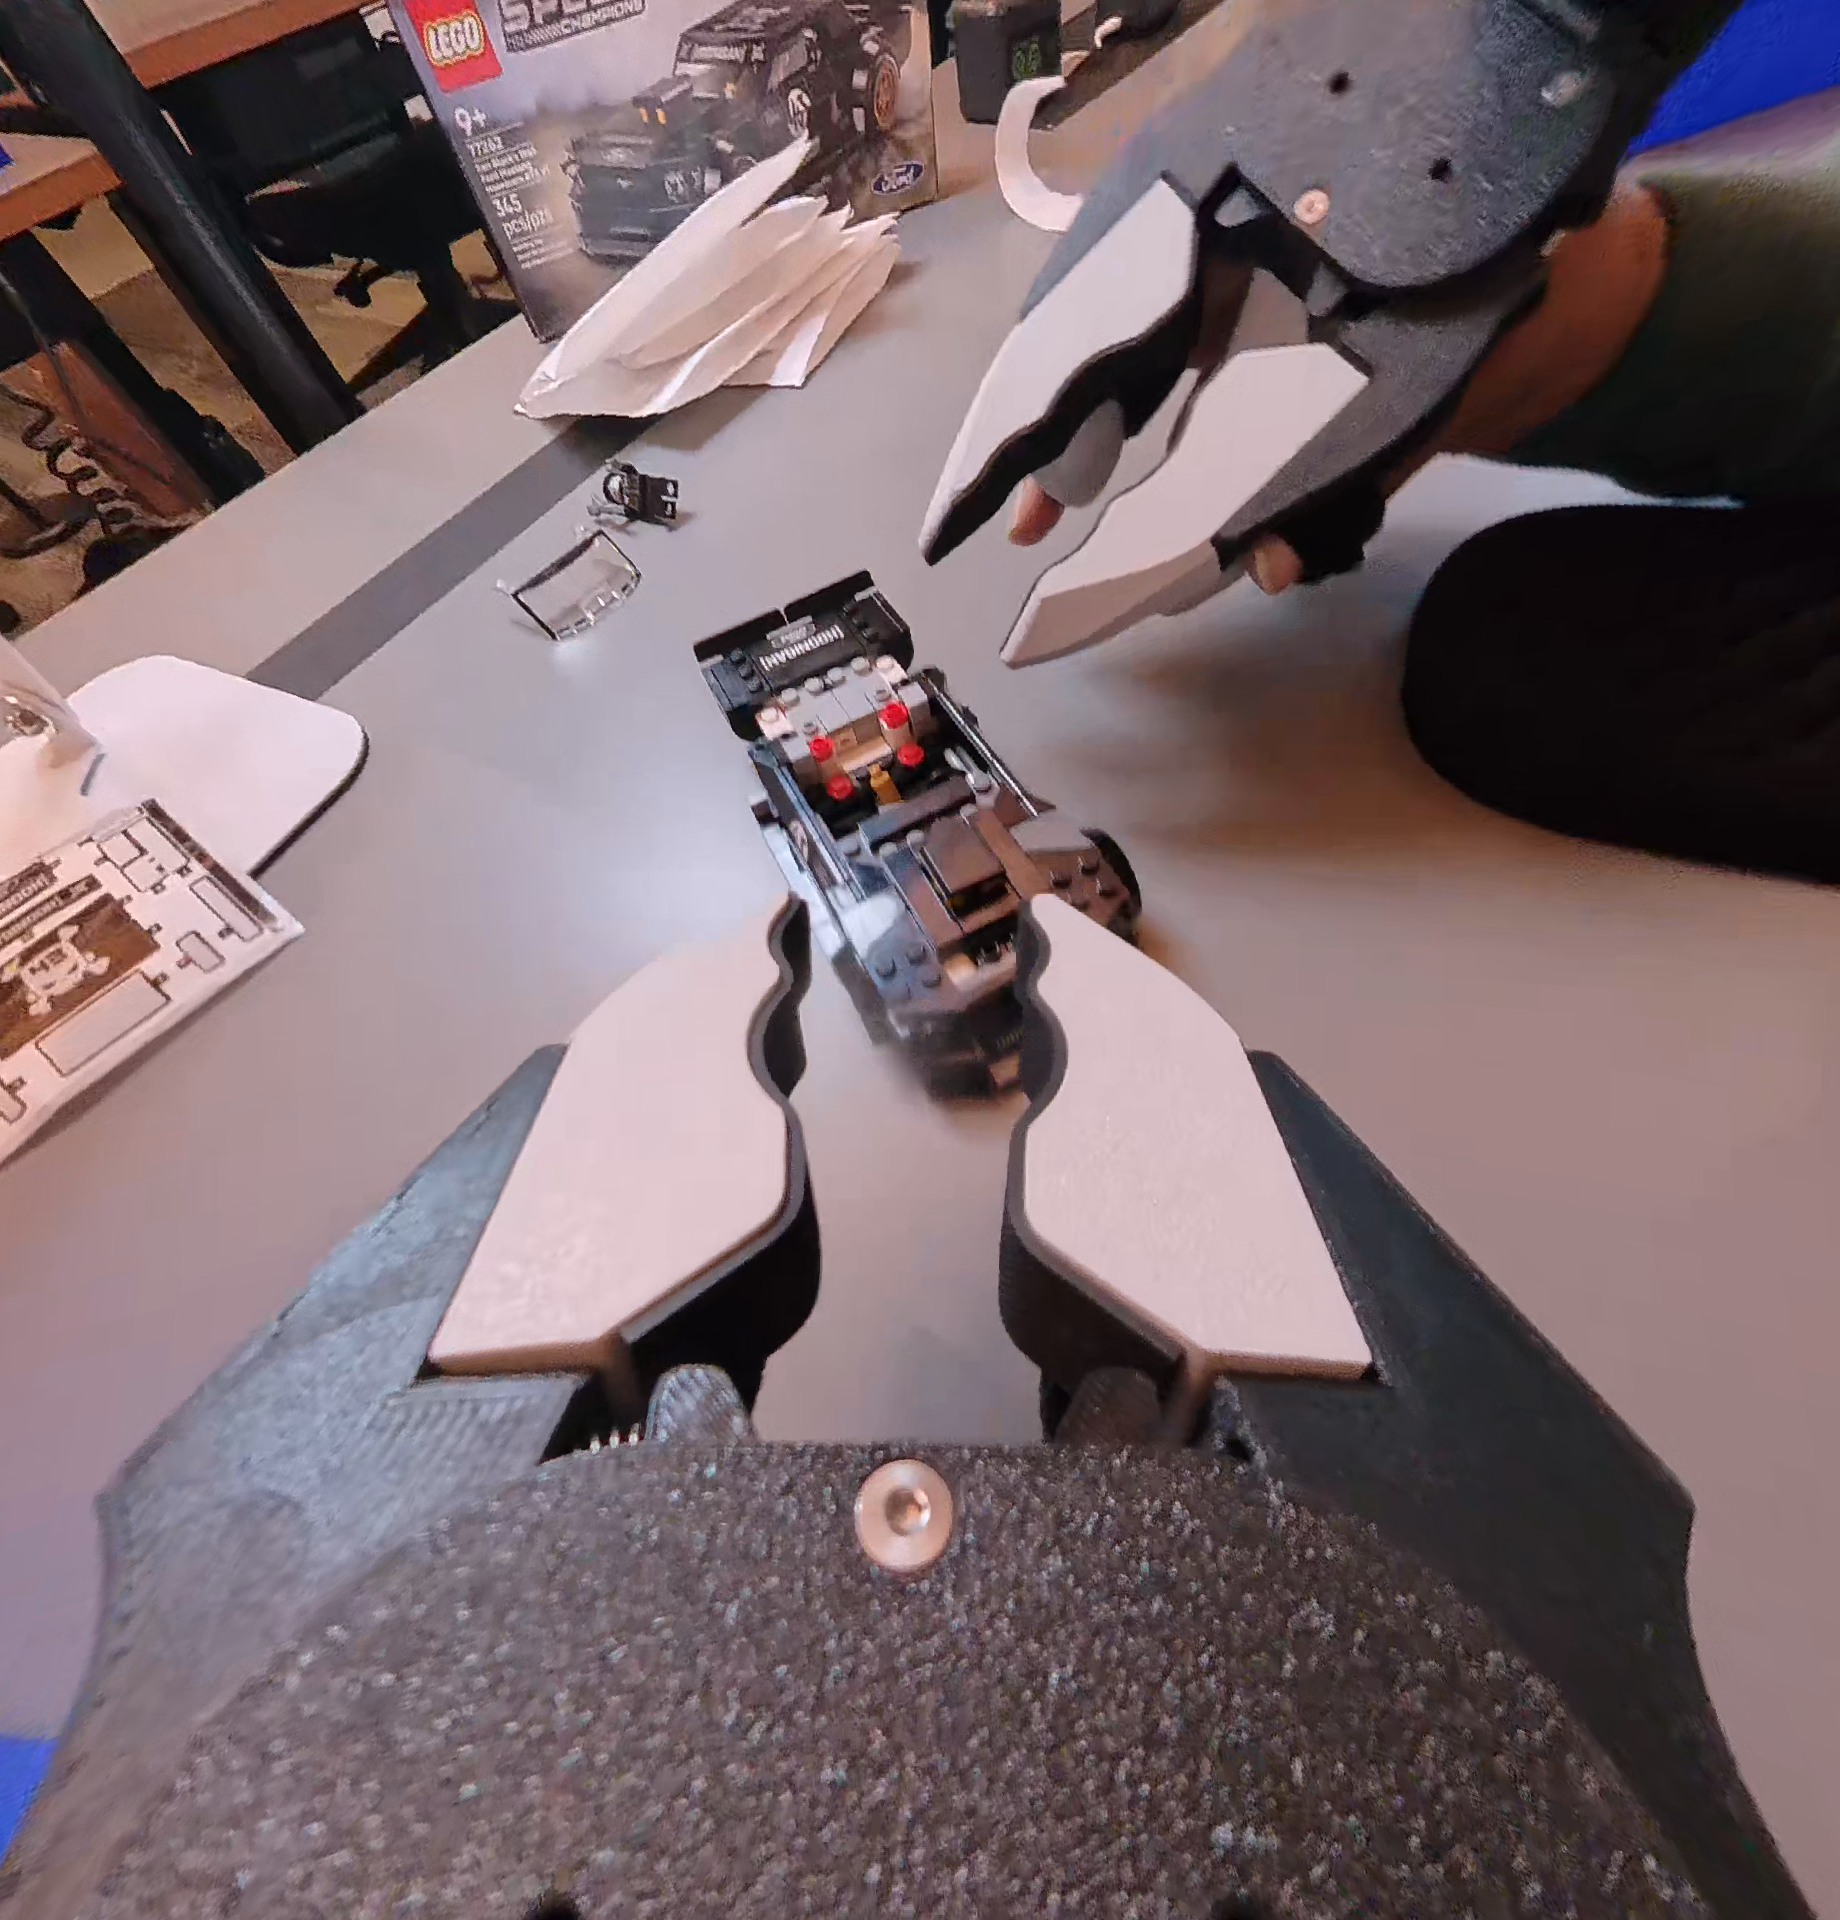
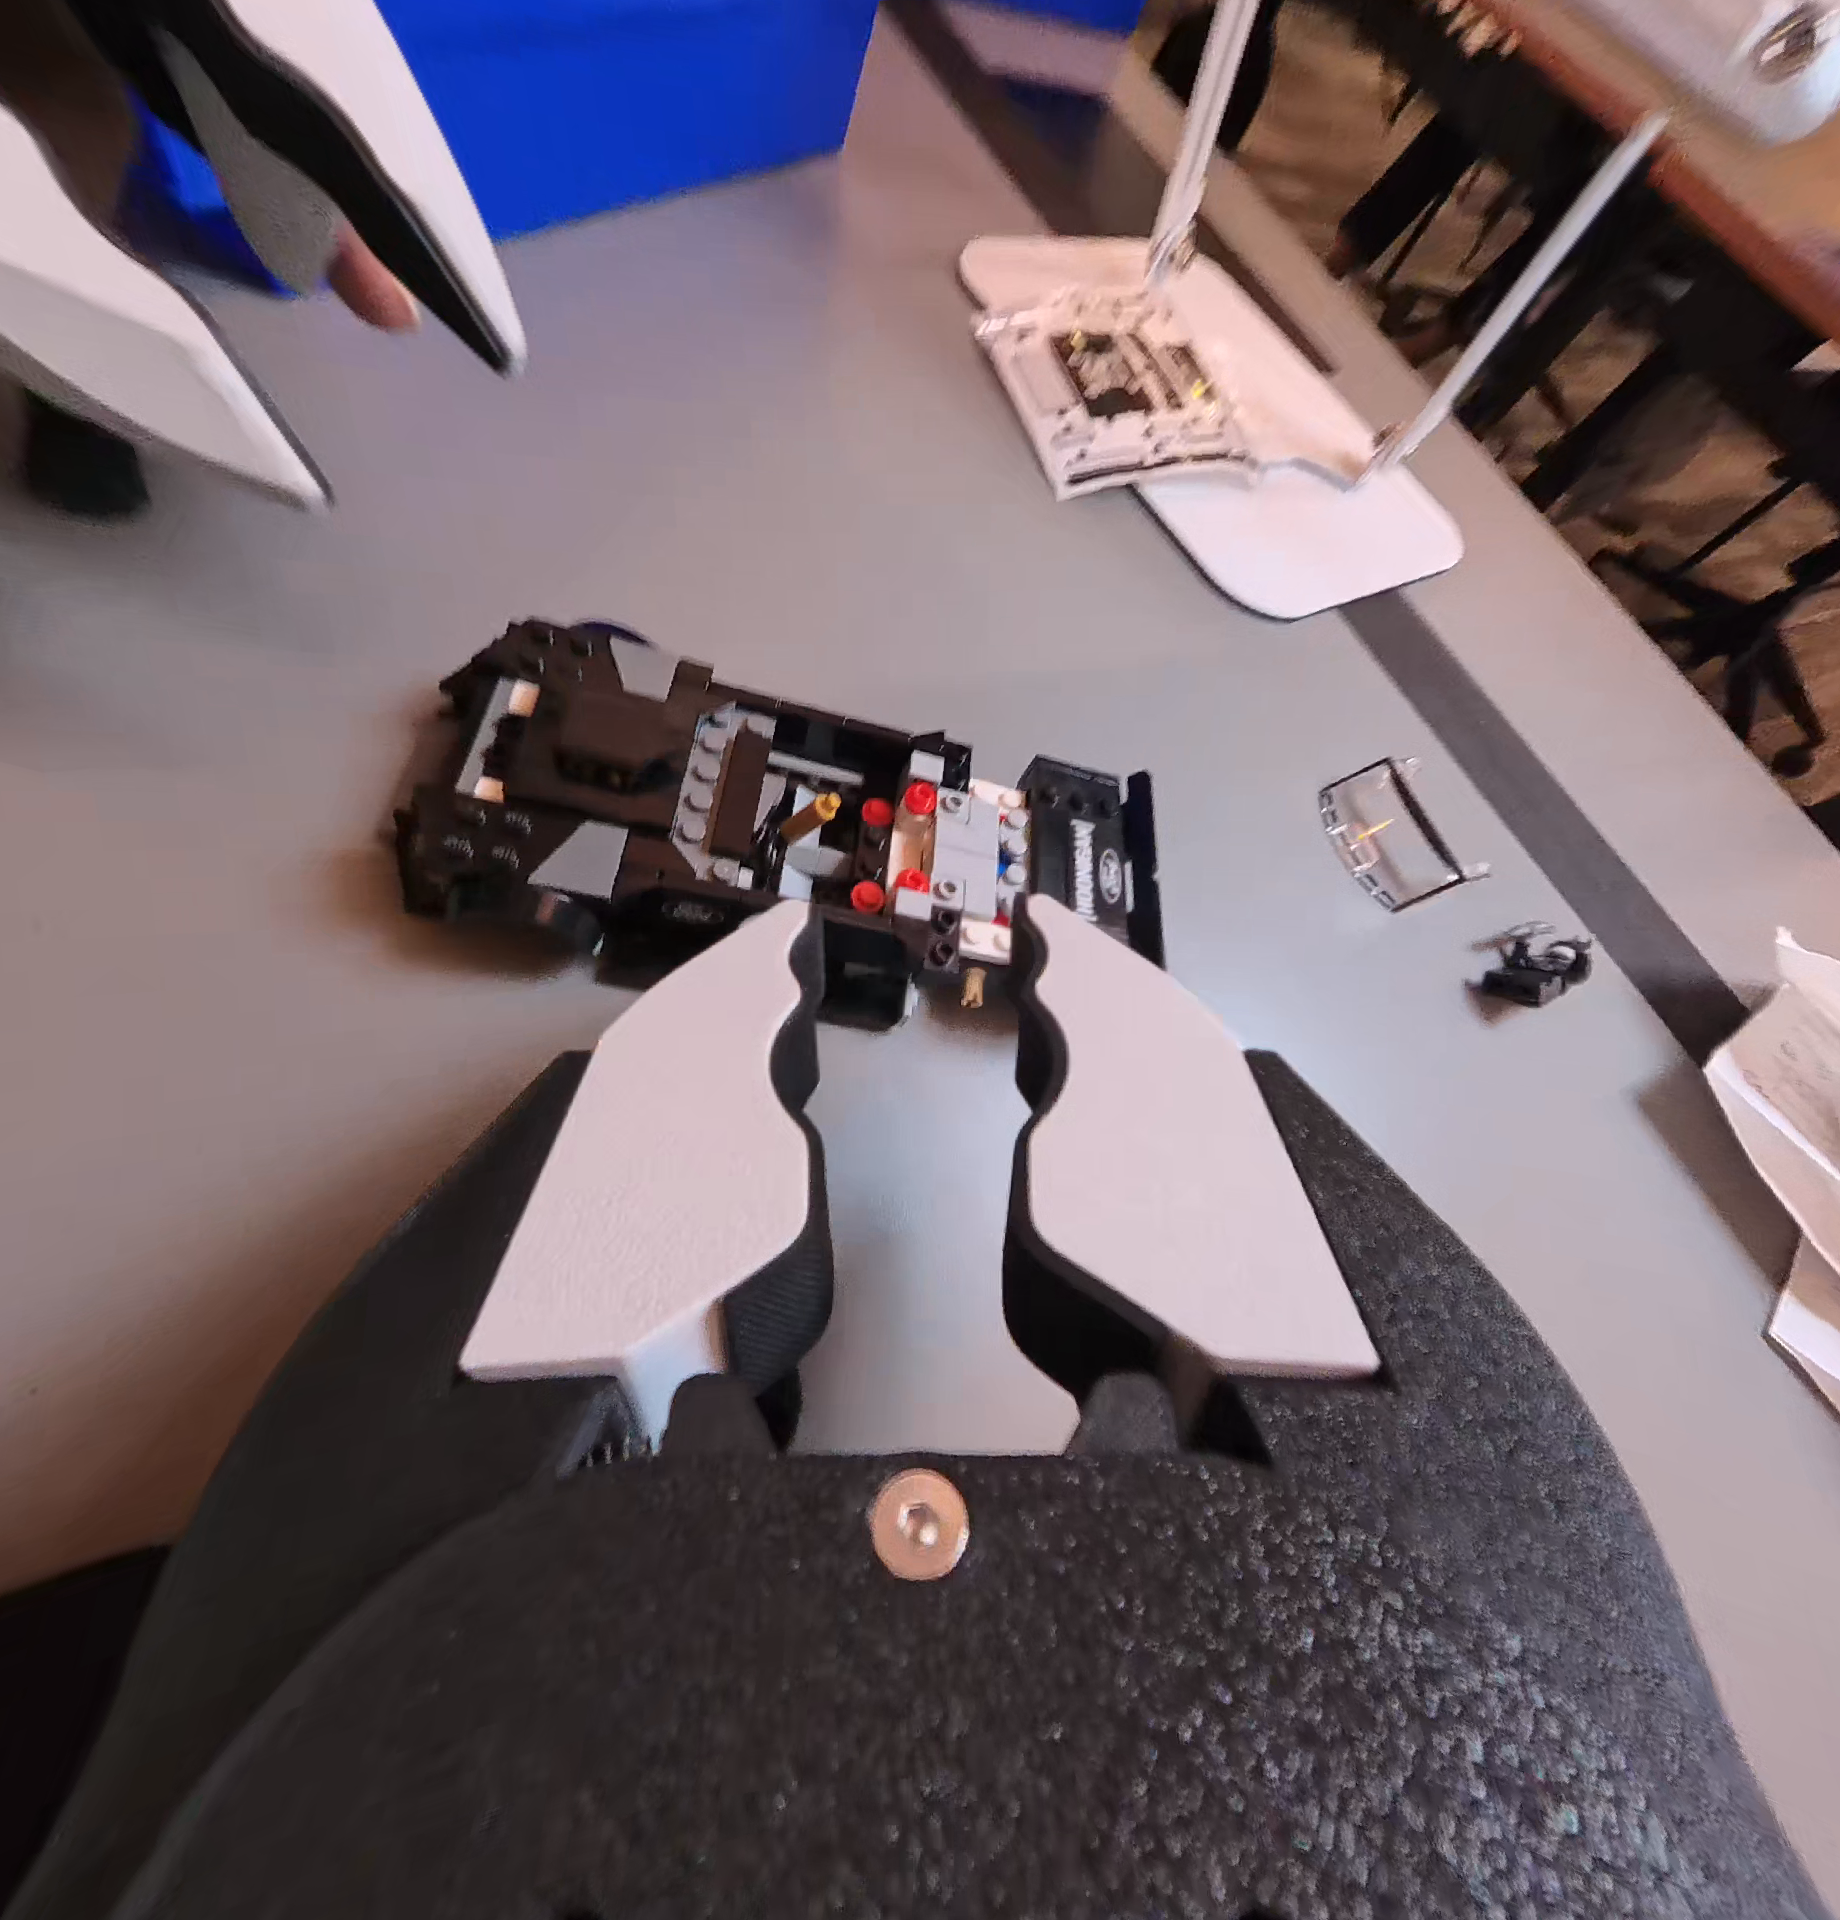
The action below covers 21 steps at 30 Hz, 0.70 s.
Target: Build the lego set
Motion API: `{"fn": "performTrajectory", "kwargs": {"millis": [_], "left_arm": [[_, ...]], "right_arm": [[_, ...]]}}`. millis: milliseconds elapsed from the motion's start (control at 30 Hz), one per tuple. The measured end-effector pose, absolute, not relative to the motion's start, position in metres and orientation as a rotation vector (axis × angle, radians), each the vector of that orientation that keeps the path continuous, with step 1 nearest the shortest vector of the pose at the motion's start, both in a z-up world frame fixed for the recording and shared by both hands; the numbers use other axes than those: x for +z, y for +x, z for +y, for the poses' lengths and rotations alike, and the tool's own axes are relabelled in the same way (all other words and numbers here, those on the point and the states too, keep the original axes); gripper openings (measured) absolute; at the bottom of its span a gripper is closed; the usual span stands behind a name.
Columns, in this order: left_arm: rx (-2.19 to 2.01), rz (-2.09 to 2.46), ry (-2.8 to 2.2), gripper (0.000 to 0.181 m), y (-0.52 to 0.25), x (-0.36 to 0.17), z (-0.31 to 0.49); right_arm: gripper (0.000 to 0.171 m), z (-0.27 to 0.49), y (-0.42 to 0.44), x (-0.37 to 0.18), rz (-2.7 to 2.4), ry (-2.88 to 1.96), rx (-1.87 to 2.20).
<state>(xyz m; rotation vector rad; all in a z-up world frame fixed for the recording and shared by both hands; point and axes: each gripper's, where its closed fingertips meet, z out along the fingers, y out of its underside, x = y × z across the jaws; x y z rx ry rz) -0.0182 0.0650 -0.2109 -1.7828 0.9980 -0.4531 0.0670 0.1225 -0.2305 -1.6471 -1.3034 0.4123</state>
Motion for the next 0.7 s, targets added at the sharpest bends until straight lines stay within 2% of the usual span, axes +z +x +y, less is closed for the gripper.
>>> {"fn": "performTrajectory", "kwargs": {"millis": [300,467,567,700], "left_arm": [[-0.485,0.847,-1.757,0.043,0.001,-0.200,0.115],[-0.552,0.840,-1.819,0.053,-0.009,-0.224,0.109],[-0.595,0.876,-1.872,0.068,-0.012,-0.235,0.105],[-0.659,0.903,-1.884,0.075,-0.010,-0.238,0.100]], "right_arm": [[0.029,0.119,0.066,-0.203,-1.120,-1.515,0.539],[0.029,0.119,0.066,-0.204,-1.109,-1.518,0.580],[0.029,0.123,0.067,-0.207,-1.091,-1.528,0.592],[0.029,0.127,0.069,-0.210,-1.070,-1.537,0.599]]}}
